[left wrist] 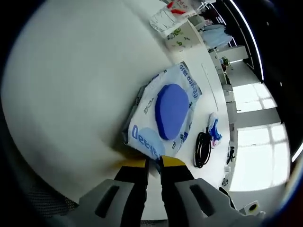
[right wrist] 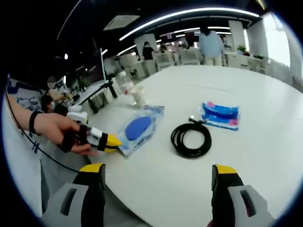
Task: Arrange the tabletop items into an orderly group along one side of the table until the central work area is clear of visible clutter.
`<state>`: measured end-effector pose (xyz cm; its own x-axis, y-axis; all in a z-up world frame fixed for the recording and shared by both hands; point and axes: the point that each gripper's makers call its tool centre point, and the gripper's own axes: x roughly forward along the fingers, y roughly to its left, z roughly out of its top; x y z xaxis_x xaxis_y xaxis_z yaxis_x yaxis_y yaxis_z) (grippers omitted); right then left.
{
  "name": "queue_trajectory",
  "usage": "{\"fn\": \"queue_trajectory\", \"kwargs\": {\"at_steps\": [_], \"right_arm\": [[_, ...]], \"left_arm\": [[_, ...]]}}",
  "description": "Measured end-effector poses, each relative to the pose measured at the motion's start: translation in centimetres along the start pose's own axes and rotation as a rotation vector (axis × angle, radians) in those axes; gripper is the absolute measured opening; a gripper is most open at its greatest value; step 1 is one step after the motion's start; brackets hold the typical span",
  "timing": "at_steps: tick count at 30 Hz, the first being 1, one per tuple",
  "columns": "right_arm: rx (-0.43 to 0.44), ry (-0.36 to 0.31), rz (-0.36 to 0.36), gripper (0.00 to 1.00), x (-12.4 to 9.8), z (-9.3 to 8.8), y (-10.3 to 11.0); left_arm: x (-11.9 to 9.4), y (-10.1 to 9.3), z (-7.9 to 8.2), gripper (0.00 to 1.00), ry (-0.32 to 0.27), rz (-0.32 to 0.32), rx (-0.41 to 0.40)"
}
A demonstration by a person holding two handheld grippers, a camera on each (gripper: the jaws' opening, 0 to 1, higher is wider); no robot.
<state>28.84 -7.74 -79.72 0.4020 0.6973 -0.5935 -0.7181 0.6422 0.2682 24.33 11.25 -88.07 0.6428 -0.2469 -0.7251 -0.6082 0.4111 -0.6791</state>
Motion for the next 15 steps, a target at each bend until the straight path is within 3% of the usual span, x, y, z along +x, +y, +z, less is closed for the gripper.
{"fn": "queue_trajectory", "kwargs": {"at_steps": [7, 10, 13, 15], "right_arm": [[0.014, -0.003, 0.014, 0.93, 0.8, 0.3, 0.7], [0.02, -0.005, 0.019, 0.93, 0.9, 0.2, 1.2], [0.017, 0.003, 0.034, 0.92, 1.4, 0.3, 1.6], [0.014, 0.007, 0.039, 0.92, 1.6, 0.4, 1.9]], "left_arm": [[-1.5, 1.6, 1.8, 0.05, 0.037, 0.012, 0.131], [-1.9, 1.6, 2.9, 0.05, 0.034, -0.02, 0.188], [-2.5, 2.4, 3.7, 0.05, 0.049, -0.007, 0.277], [-2.8, 2.8, 4.3, 0.05, 0.046, -0.005, 0.271]]}}
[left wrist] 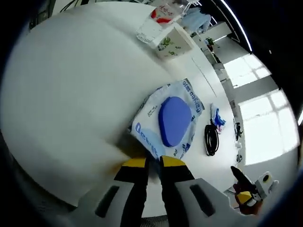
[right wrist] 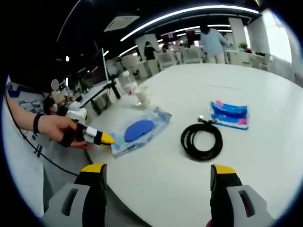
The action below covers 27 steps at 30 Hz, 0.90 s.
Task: Arrange the tabletop items into an orderly group along one side of the table until the central work area is clear of visible clutter.
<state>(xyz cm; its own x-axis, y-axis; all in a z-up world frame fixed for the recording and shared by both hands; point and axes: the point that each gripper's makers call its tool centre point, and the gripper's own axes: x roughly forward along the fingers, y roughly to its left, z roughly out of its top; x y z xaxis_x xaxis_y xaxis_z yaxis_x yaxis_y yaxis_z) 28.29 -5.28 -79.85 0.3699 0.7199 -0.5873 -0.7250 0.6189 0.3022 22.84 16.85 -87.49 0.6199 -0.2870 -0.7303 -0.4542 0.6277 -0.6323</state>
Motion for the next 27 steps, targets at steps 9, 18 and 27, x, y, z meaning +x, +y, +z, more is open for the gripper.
{"fn": "queue_trajectory", "kwargs": {"at_steps": [9, 18, 27], "right_arm": [[0.011, -0.01, -0.001, 0.91, 0.4, 0.6, 0.4], [0.008, 0.002, -0.003, 0.89, 0.7, 0.9, 0.8], [0.015, 0.019, -0.007, 0.88, 1.2, 0.6, 1.1]], "left_arm": [[-0.9, 1.7, 0.8, 0.04, 0.017, 0.011, 0.054], [-1.1, 2.0, 1.8, 0.05, 0.042, 0.021, 0.227], [-1.5, 2.9, 3.3, 0.05, 0.054, 0.051, 0.407]]}}
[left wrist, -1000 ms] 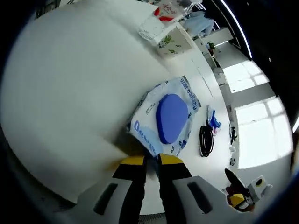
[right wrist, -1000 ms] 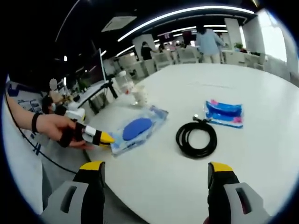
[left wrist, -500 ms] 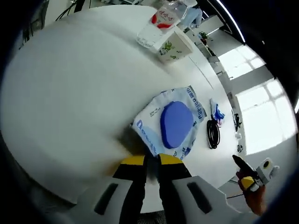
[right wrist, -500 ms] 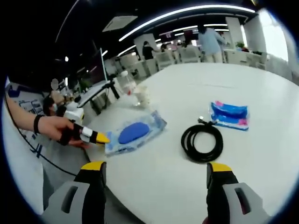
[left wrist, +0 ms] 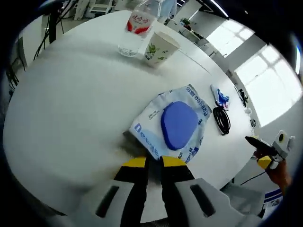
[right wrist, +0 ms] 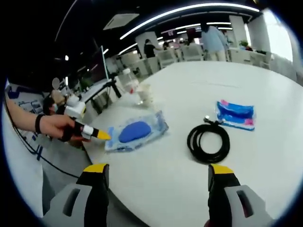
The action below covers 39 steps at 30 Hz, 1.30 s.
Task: Arrange the tabletop items into an orderly group along one side of the table until the central work area is clear of visible clutter.
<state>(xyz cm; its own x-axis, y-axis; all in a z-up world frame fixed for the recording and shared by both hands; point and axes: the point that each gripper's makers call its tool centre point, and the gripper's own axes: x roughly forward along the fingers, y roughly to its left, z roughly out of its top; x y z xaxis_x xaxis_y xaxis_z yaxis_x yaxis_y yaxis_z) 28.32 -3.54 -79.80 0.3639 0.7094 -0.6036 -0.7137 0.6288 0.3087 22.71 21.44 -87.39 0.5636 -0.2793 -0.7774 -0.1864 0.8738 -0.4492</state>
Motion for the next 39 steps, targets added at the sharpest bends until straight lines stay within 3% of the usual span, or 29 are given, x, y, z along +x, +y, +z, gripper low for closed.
{"fn": "queue_trajectory", "kwargs": {"at_steps": [19, 29, 39], "right_arm": [[0.012, 0.005, 0.003, 0.85, 0.9, -0.3, 0.8], [0.046, 0.019, 0.001, 0.79, 2.0, -1.1, 1.4], [0.098, 0.045, 0.012, 0.71, 4.8, -1.3, 1.5]], "left_arm": [[-0.2, 1.7, 1.1, 0.07, 0.084, 0.009, 0.385], [0.3, 1.4, 1.2, 0.07, 0.109, 0.009, 0.534], [0.2, -0.3, 0.6, 0.07, 0.123, -0.023, 0.649]]}}
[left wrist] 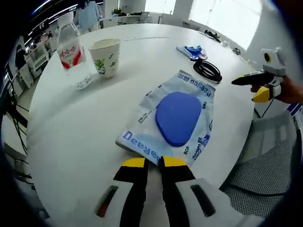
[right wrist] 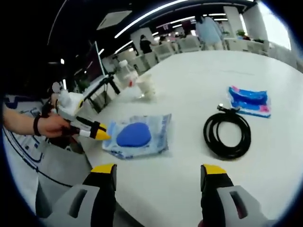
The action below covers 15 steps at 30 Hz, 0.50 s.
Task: Arrange the tabletop items into an orderly group along one side of the table until the central work area is clear of visible clutter.
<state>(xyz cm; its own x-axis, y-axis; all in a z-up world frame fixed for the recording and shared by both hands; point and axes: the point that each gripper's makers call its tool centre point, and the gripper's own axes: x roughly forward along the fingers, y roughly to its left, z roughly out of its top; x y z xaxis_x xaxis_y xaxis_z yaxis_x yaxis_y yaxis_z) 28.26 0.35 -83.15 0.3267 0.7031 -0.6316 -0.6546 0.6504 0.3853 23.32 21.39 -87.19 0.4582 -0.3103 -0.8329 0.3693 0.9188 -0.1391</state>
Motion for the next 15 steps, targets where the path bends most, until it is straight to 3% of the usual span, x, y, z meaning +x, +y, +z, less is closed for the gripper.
{"fn": "queue_trajectory", "kwargs": {"at_steps": [5, 8, 15], "right_arm": [[0.106, -0.02, 0.014, 0.61, 1.9, 0.1, -0.1], [0.15, -0.017, 0.012, 0.56, 3.1, -0.6, 0.0], [0.169, -0.014, 0.026, 0.52, 3.6, -0.5, 0.9]], "left_arm": [[0.5, 0.3, 0.2, 0.06, 0.002, -0.01, 0.01], [0.6, -0.5, 0.6, 0.06, 0.001, -0.022, 0.016], [0.9, -0.9, 0.4, 0.06, 0.001, -0.04, 0.016]]}}
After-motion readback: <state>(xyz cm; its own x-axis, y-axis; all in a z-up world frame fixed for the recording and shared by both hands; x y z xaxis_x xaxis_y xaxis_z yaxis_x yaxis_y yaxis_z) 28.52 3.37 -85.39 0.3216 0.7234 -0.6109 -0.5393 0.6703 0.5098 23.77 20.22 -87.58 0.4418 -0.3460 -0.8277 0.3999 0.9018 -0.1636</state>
